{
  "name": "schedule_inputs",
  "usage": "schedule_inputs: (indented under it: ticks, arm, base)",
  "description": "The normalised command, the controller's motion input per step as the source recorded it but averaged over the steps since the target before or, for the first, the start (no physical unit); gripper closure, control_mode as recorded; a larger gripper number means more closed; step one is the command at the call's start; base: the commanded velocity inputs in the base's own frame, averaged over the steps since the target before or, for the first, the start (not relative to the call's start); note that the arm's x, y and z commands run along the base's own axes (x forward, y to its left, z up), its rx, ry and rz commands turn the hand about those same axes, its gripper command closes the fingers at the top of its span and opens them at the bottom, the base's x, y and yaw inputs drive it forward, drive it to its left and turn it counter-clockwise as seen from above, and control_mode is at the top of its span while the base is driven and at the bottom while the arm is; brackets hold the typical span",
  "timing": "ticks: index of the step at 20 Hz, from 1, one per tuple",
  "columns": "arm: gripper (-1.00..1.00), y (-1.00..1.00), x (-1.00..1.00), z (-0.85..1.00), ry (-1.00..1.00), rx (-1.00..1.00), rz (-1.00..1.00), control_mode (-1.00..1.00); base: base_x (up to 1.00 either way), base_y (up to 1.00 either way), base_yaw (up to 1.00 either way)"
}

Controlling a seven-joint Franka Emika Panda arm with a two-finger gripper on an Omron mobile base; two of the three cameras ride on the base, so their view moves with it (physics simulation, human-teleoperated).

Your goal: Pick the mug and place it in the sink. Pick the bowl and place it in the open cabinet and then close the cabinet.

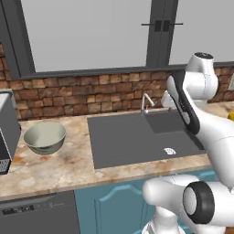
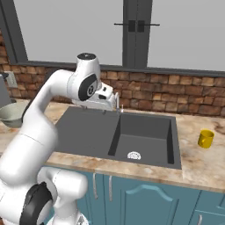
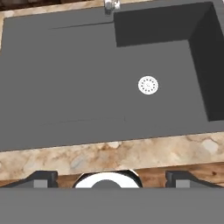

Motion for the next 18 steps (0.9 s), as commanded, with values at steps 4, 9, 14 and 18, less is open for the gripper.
schedule_inputs:
  ticks: [4,9,14,18]
  arm:
    - [-1.00,-1.00,0.00,-0.07,0.13,-0.03,-0.31,-1.00]
    - [-1.00,-1.00,0.19,-0.45,0.13,0.00,-0.47,-1.00]
    - [-1.00,-1.00,0.48,-0.10,-0.03,0.17,0.01,-1.00]
    - [-1.00,-0.97,0.03,-0.11,0.00,0.03,-0.01,-1.00]
  base:
    - [0.00,0.00,0.00]
    - [0.00,0.00,0.00]
    - [0.00,0.00,0.00]
    - [0.00,0.00,0.00]
